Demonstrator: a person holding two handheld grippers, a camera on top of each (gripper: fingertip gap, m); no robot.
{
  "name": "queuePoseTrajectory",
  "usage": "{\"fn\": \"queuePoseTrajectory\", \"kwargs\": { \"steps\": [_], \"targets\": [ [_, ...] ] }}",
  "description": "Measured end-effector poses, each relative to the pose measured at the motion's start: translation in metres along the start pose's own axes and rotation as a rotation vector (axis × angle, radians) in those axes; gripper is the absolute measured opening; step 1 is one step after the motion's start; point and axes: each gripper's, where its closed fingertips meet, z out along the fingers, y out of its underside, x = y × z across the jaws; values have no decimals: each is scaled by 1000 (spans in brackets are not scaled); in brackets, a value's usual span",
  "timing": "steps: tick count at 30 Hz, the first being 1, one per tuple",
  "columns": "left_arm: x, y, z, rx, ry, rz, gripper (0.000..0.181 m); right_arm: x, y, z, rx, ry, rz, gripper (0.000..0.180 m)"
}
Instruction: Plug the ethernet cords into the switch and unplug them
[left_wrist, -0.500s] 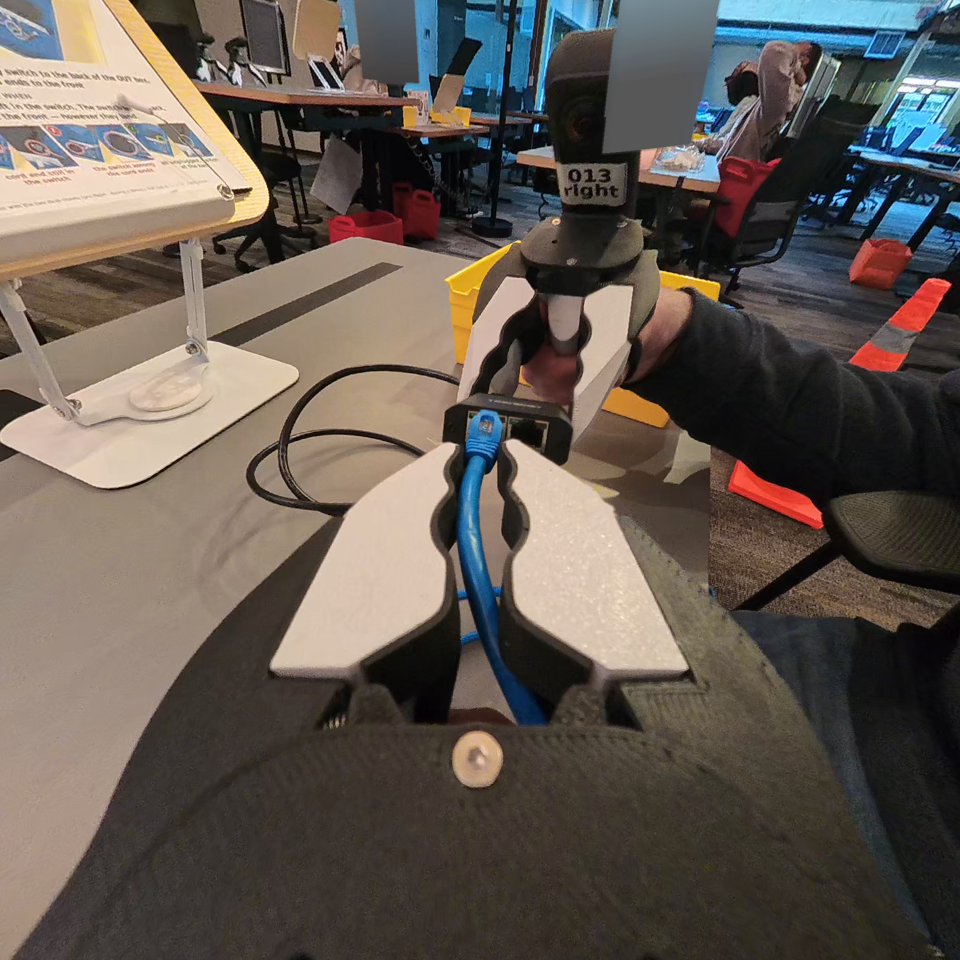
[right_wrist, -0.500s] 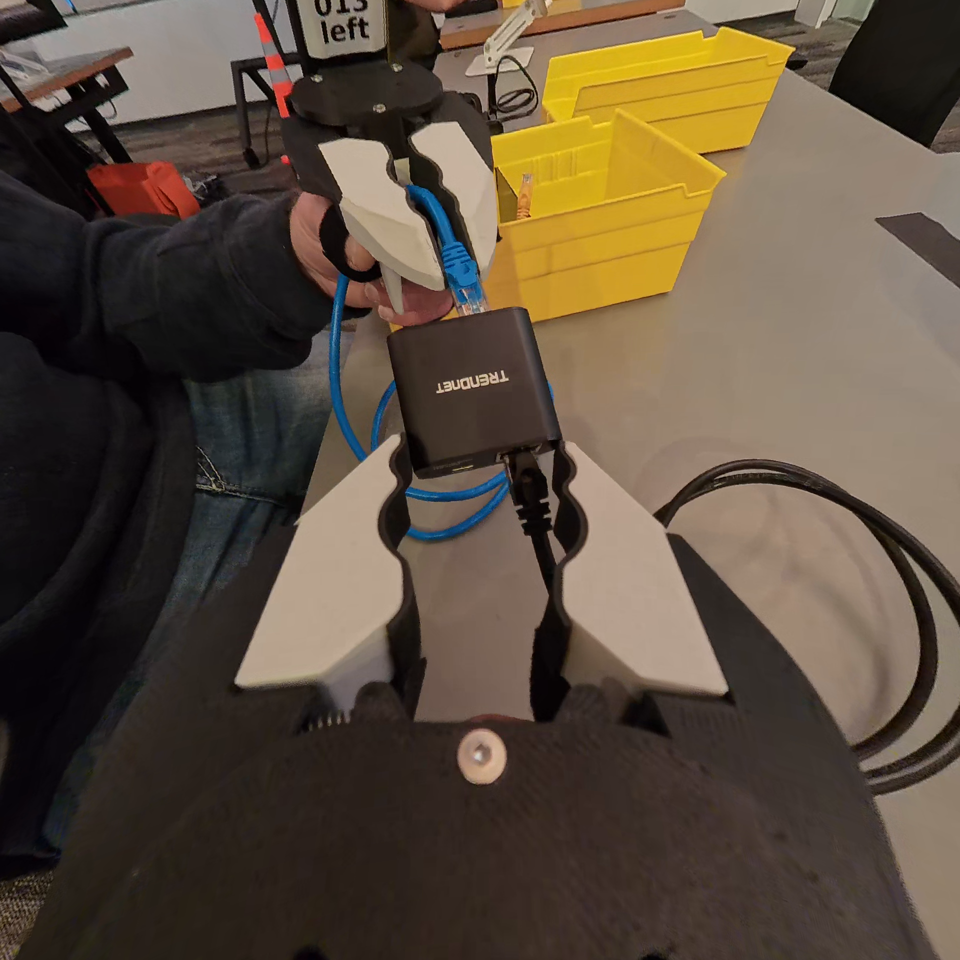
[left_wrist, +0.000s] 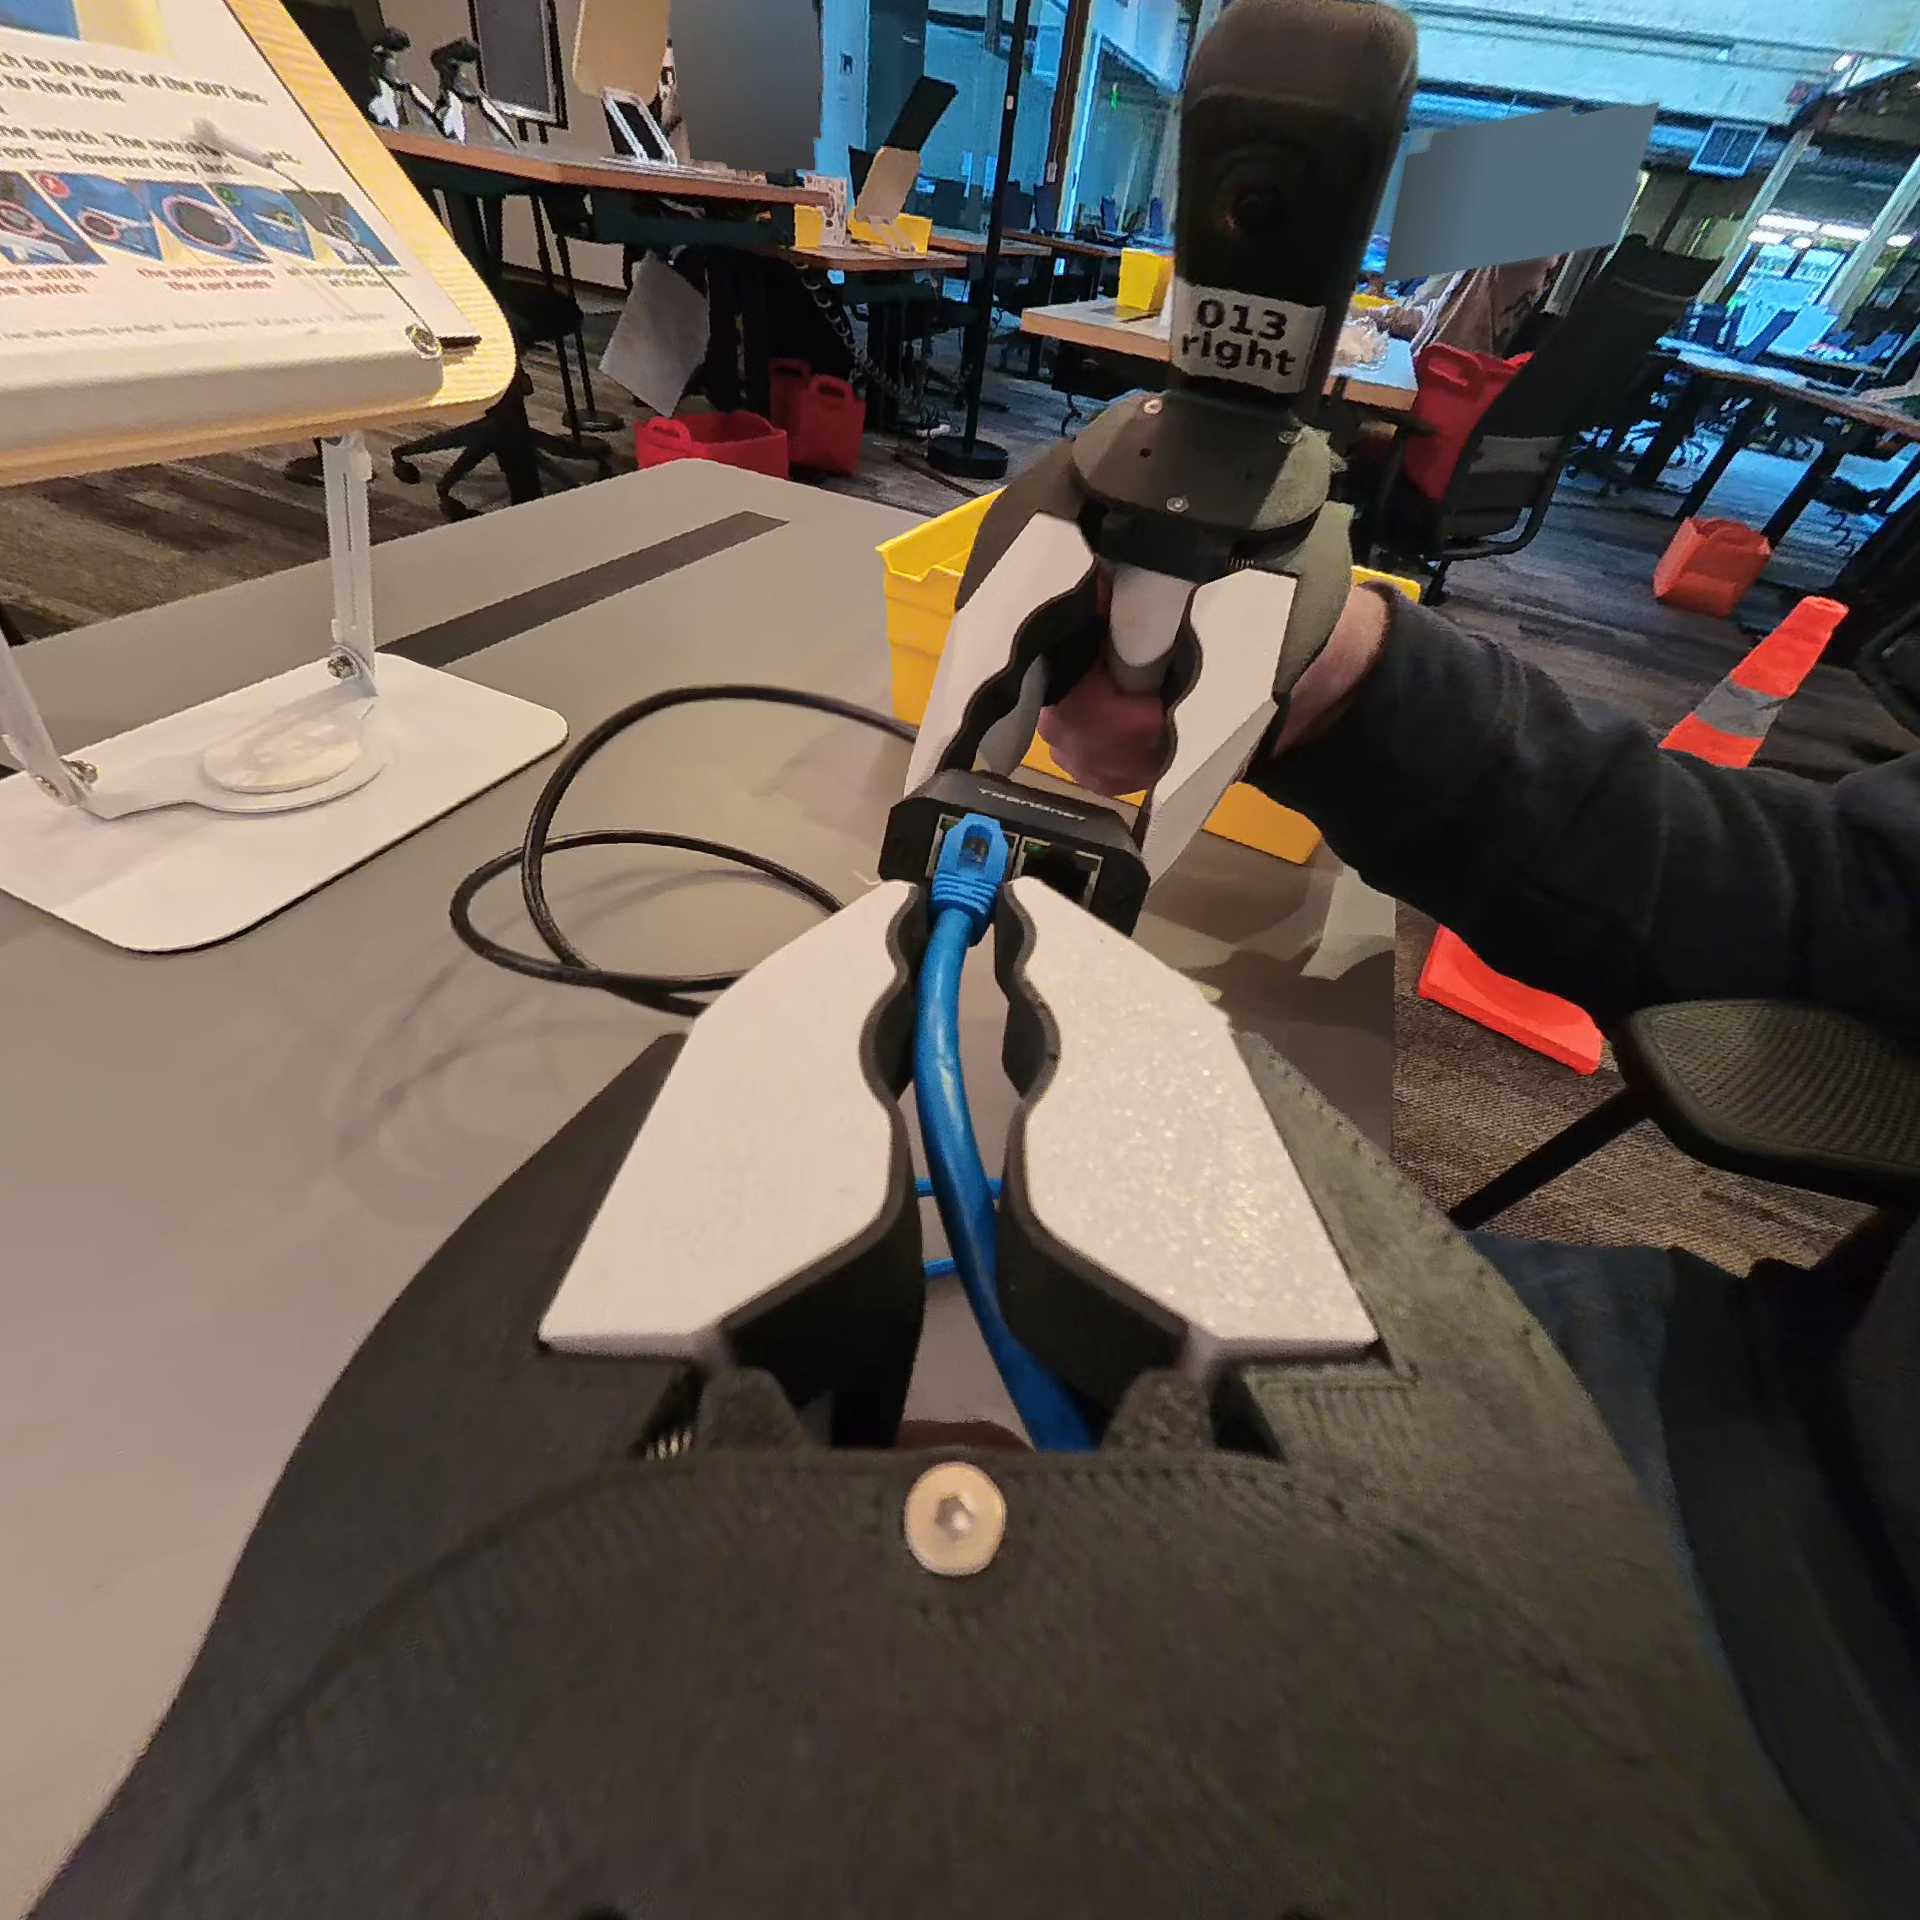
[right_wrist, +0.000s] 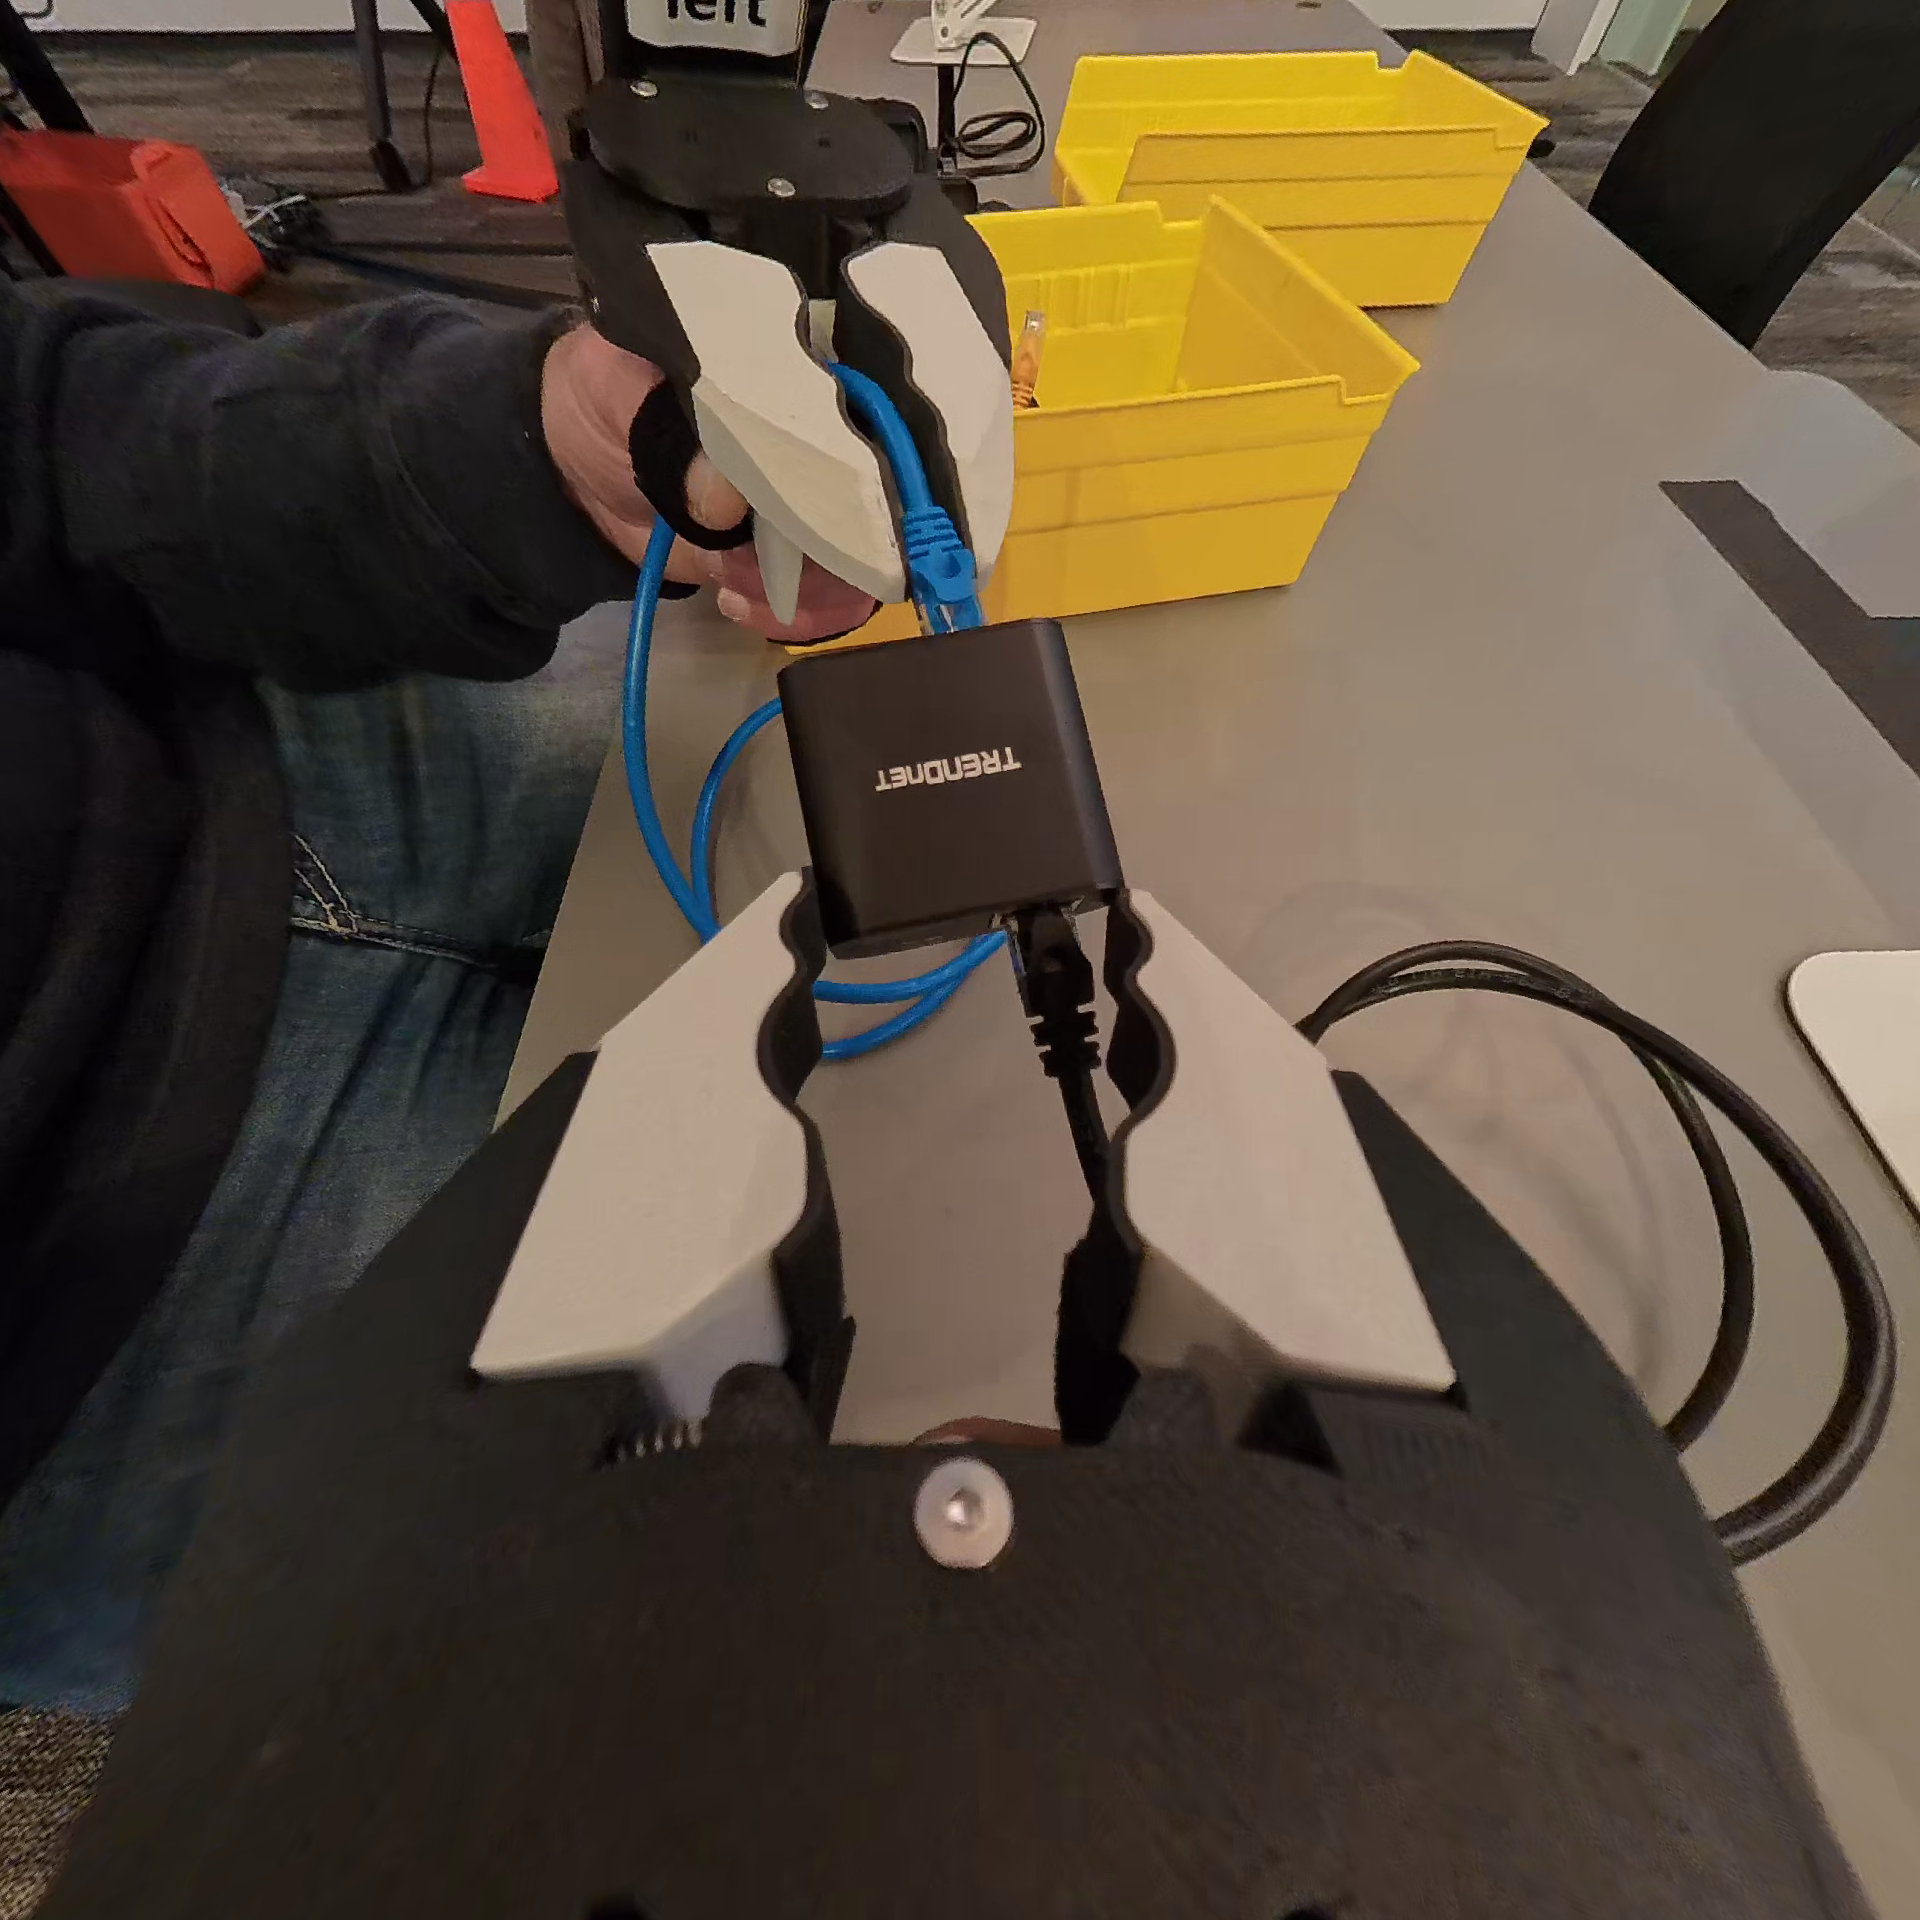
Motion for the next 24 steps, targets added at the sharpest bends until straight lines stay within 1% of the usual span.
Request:
{"fn": "queuePoseTrajectory", "kwargs": {
  "steps": [2,24],
  "targets": [
    [0,2,2,-20,-15,11,12,1,3,-1,-4,8,-4,53],
    [1,5,8,-2,-19,15,12,1,4,-4,-53,30,-33,52]
  ]
}}
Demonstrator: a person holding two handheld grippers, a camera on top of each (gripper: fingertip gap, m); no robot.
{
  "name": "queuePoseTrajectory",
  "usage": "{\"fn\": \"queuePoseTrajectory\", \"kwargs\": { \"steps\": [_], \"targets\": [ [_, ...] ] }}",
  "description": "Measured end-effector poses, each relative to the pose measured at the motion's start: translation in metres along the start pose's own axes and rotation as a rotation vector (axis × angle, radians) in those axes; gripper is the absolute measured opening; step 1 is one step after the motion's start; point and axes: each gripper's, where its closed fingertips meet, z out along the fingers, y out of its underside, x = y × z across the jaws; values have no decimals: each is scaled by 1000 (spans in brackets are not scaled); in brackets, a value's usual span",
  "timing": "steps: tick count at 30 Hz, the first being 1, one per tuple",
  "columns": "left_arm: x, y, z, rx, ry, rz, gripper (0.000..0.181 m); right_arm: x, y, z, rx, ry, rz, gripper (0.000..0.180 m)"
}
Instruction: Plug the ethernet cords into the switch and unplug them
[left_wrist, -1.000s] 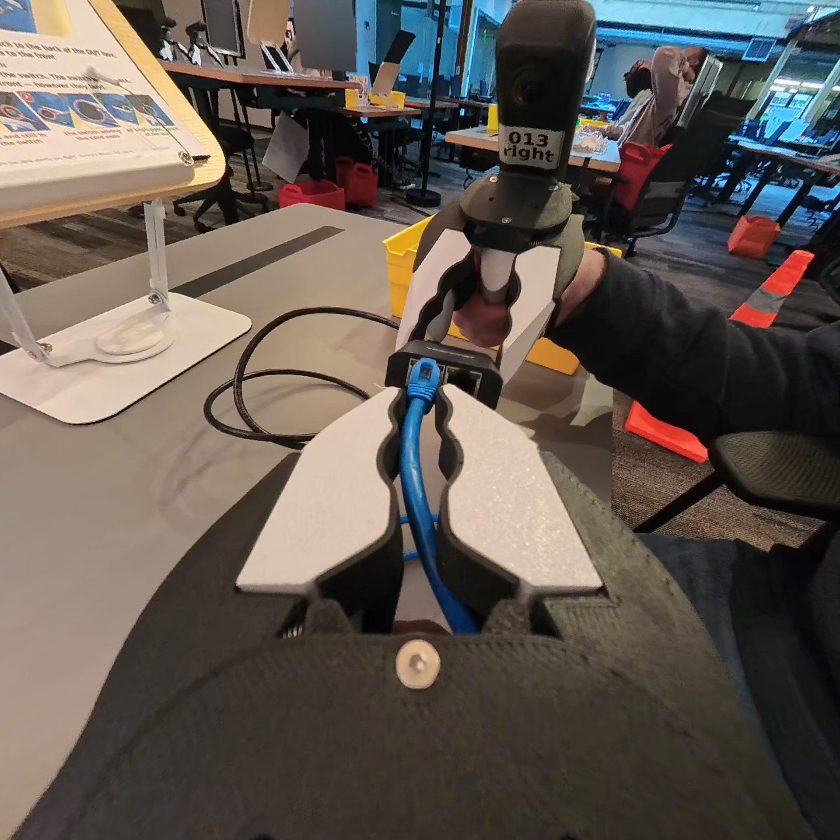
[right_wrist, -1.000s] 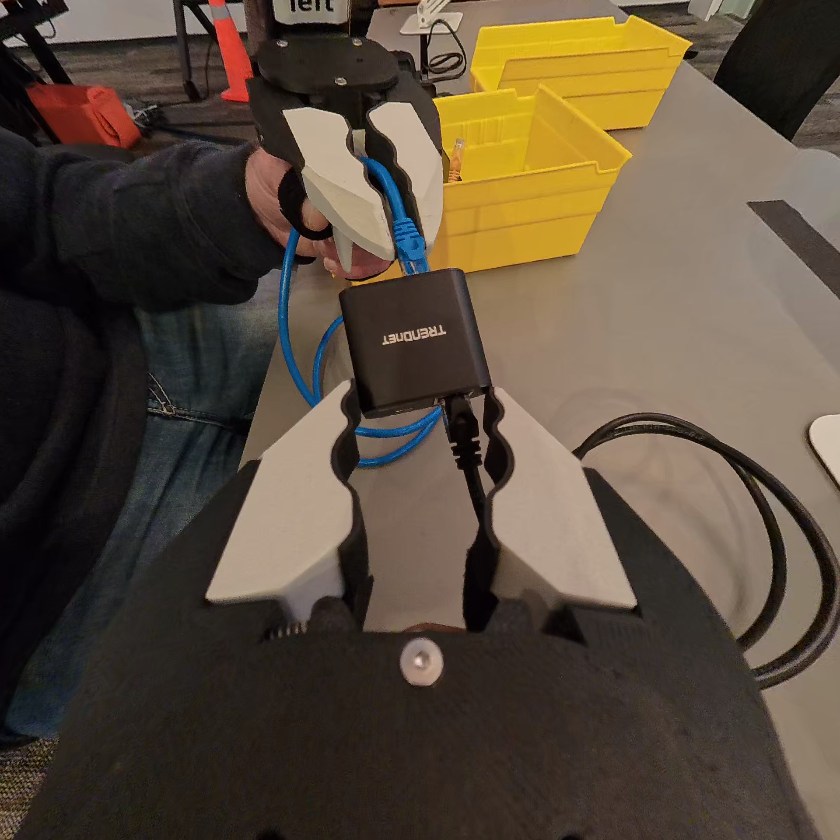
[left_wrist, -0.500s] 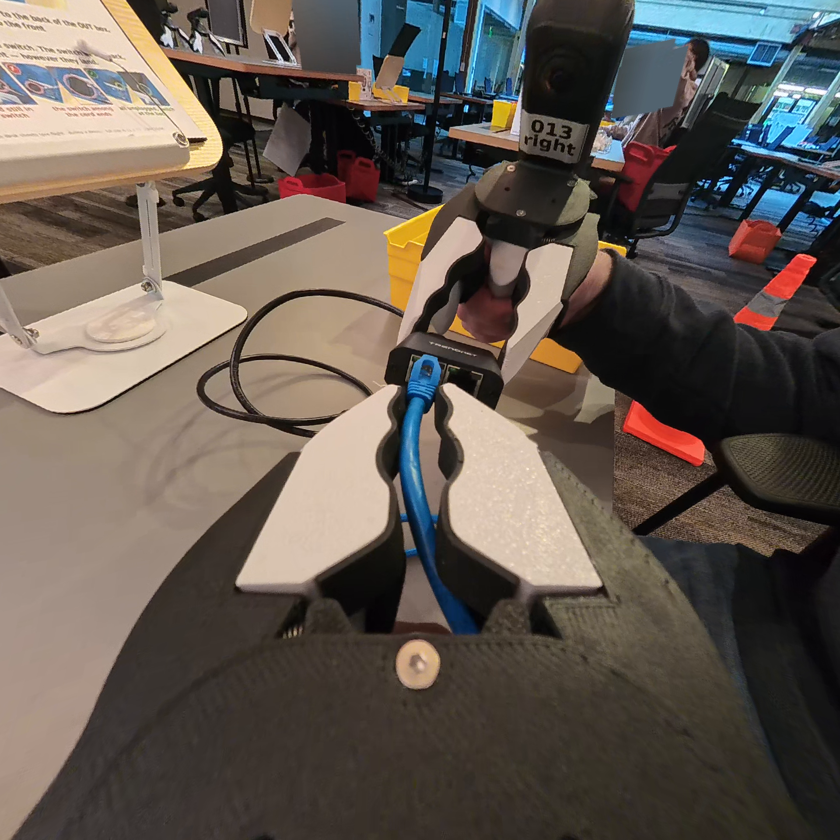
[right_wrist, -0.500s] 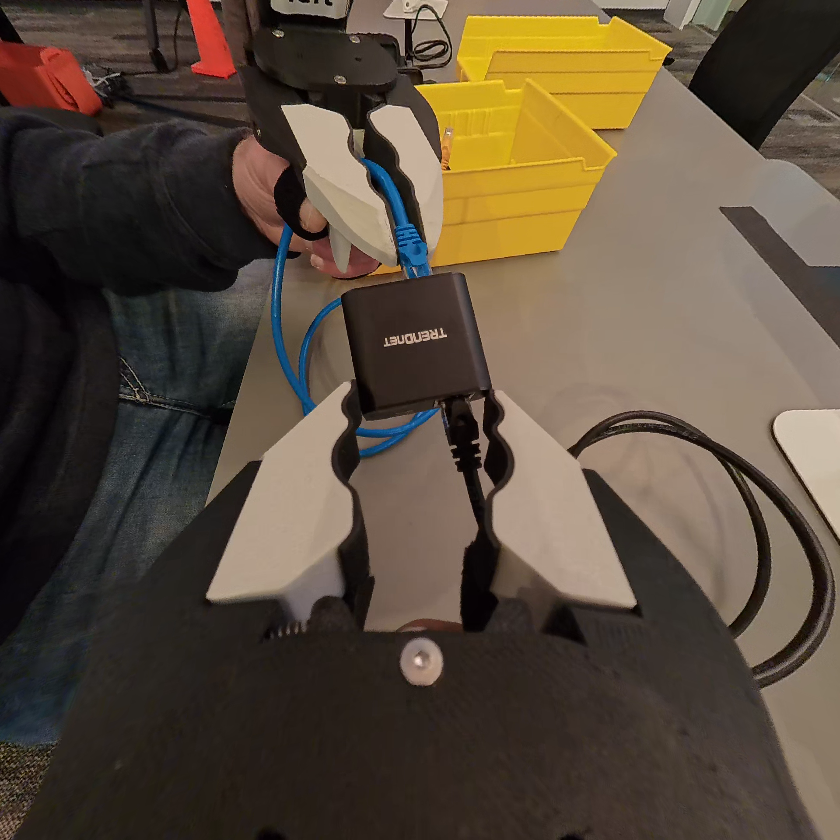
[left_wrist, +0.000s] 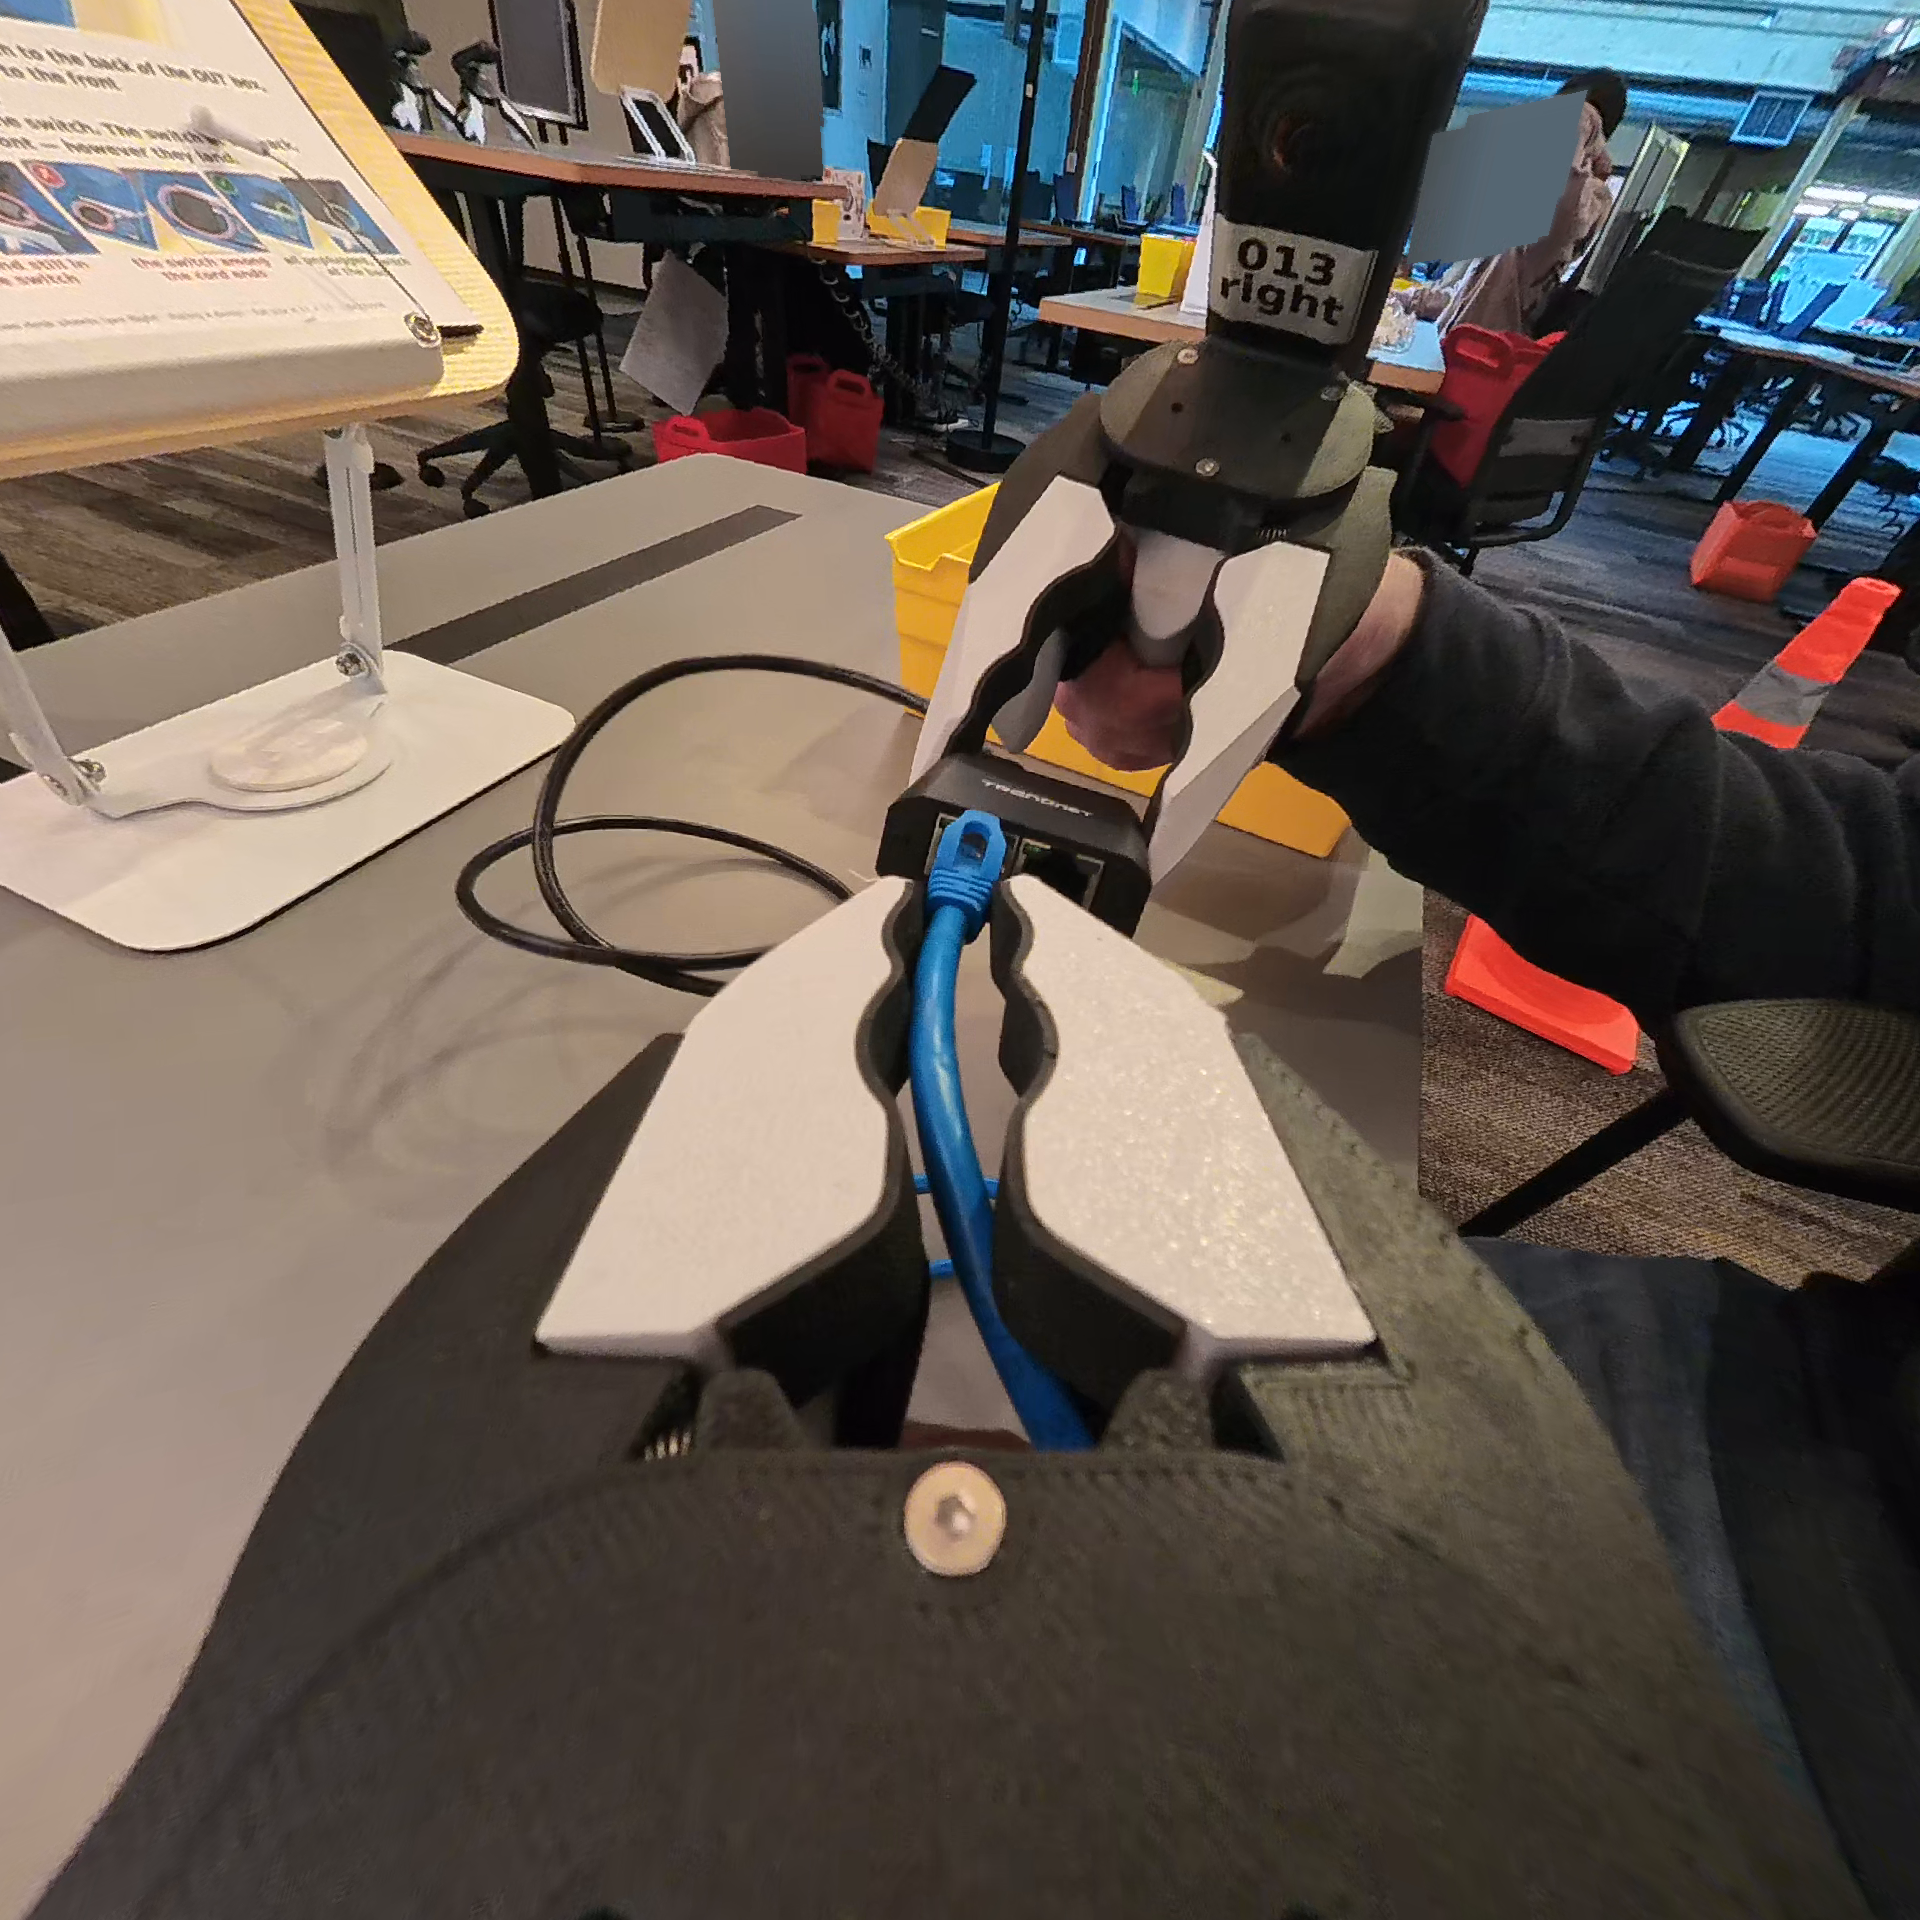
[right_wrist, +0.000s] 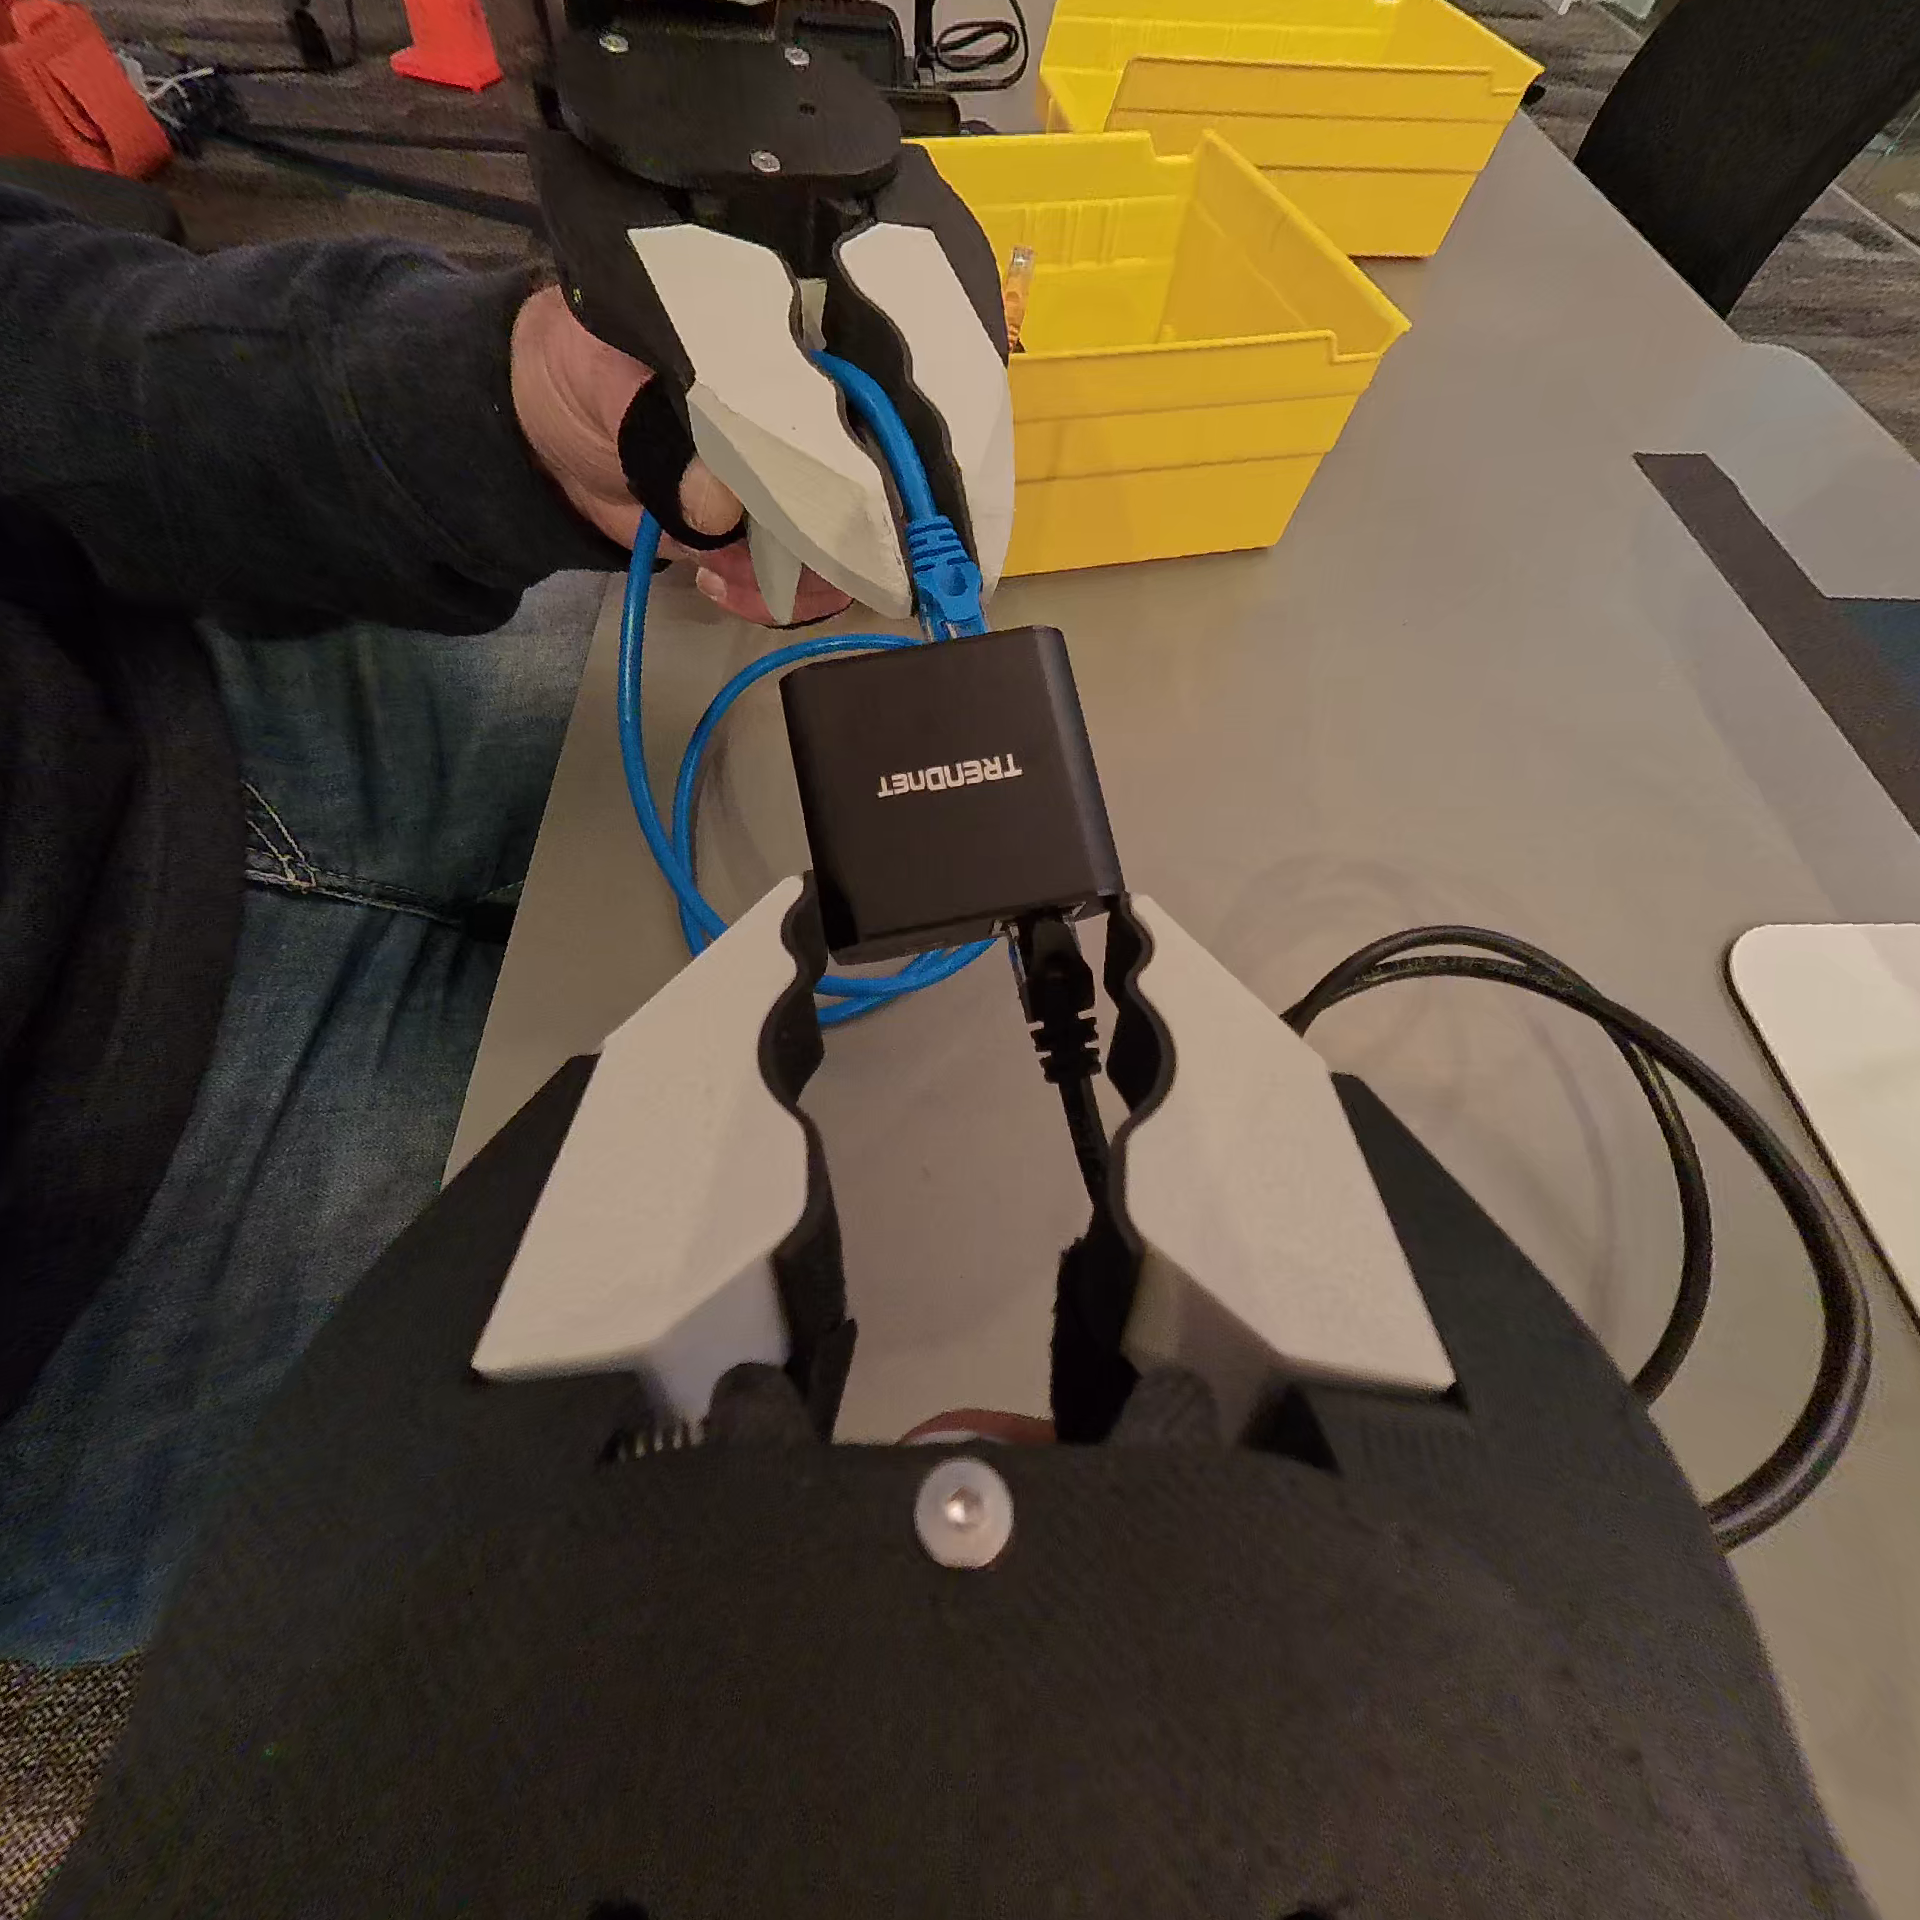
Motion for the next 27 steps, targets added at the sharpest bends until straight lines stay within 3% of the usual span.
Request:
{"fn": "queuePoseTrajectory", "kwargs": {
  "steps": [10,13,17,20,27],
  "targets": [
    [0,-2,1,-23,-26,57,13,1,1,-1,30,5,15,53],
    [-4,-4,0,-60,-55,72,38,2,4,0,41,11,31,53],
    [-10,-13,-8,-76,-141,137,48,5,16,5,25,27,67,53],
    [-25,-19,-21,-97,-252,175,67,13,28,6,7,69,106,53],
    [-45,-44,-80,-117,-417,215,59,31,67,10,-80,169,204,53]
  ]
}}
